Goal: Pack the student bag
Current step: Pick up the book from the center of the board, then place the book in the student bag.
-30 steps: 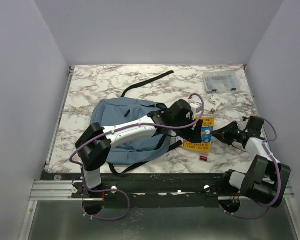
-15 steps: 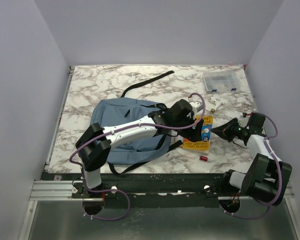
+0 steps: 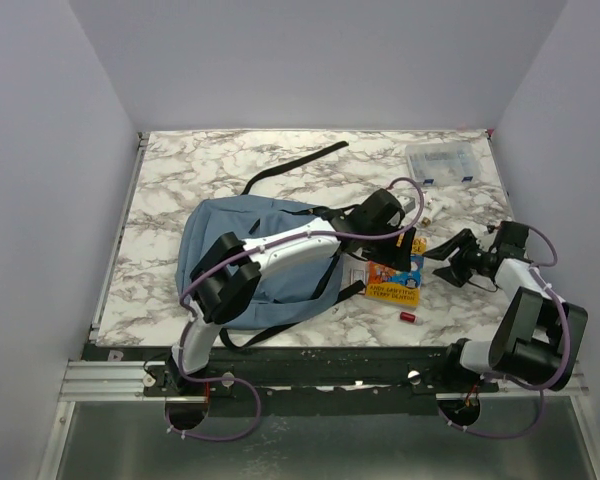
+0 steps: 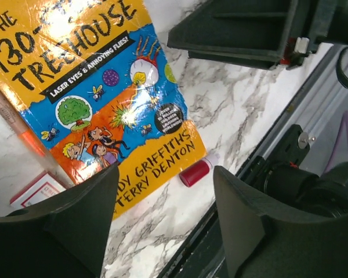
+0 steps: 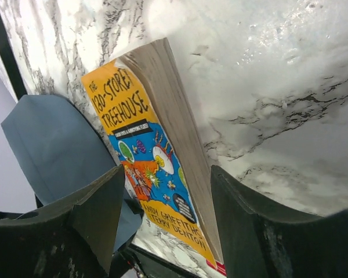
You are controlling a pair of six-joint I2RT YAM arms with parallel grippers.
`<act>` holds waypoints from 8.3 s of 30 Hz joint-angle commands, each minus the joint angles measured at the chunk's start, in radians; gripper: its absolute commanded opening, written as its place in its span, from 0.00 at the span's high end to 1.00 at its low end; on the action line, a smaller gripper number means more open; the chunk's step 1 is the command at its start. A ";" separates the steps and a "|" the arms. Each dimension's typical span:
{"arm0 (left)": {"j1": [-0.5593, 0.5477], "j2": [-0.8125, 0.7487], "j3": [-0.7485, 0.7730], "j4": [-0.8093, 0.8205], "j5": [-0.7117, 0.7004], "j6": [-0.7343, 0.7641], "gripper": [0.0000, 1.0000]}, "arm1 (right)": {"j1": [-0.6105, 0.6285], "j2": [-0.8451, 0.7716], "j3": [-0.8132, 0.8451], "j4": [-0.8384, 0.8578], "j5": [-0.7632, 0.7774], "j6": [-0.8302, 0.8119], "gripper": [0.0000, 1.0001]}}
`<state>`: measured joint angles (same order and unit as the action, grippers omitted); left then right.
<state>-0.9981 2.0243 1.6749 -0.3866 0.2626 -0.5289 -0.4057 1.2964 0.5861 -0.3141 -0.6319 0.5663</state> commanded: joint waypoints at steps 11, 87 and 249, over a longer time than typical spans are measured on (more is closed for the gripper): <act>0.028 0.185 0.042 -0.041 0.008 -0.100 0.51 | 0.078 0.098 -0.012 0.046 0.015 -0.020 0.38; 0.177 -0.214 -0.332 0.291 0.350 -0.200 0.35 | 0.138 -0.034 0.158 -0.077 -0.162 0.173 1.00; 0.041 -0.385 -0.345 -0.231 -0.572 0.209 0.35 | 0.827 -0.451 0.575 -0.405 0.744 0.032 1.00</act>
<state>-0.9371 1.5837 1.2488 -0.5106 -0.1261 -0.4000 0.4191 0.8532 1.1782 -0.7807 0.1535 0.5594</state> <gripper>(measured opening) 0.678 0.264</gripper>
